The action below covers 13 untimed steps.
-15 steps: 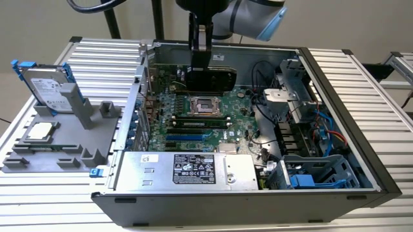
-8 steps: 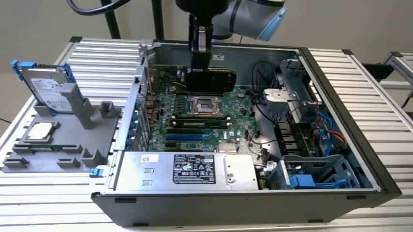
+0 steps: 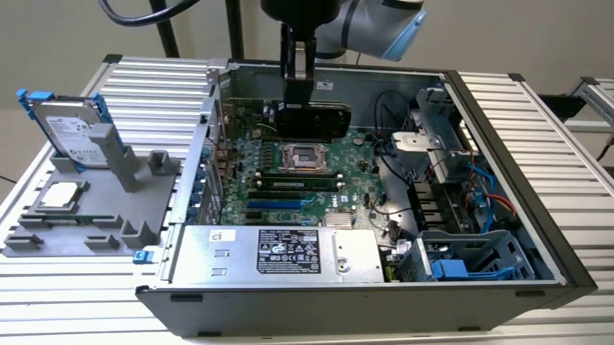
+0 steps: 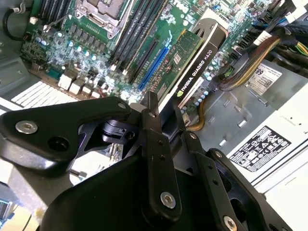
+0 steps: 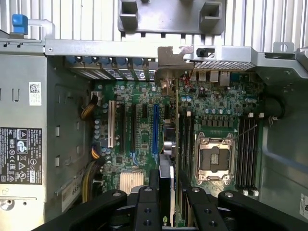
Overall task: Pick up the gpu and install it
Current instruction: 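Insert the gpu into the slot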
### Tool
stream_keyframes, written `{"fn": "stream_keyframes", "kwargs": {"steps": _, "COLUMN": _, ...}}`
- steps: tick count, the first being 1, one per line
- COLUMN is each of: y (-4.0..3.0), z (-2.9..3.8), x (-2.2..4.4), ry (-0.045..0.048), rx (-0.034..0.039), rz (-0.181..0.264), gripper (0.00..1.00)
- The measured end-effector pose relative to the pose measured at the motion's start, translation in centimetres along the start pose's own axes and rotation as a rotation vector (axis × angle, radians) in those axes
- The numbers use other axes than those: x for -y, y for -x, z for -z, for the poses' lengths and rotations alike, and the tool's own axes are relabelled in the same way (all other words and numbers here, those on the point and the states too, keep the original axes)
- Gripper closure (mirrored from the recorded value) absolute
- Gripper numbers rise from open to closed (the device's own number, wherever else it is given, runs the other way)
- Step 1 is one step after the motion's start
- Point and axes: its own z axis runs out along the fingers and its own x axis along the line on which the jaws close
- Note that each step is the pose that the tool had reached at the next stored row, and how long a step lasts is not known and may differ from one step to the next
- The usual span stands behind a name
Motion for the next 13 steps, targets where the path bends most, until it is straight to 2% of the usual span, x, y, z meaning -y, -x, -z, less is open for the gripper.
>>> {"fn": "stream_keyframes", "kwargs": {"steps": 13, "y": -0.01, "z": -0.35, "x": 0.00, "ry": -0.0001, "rx": 0.0000, "rz": 0.000, "gripper": 1.00}}
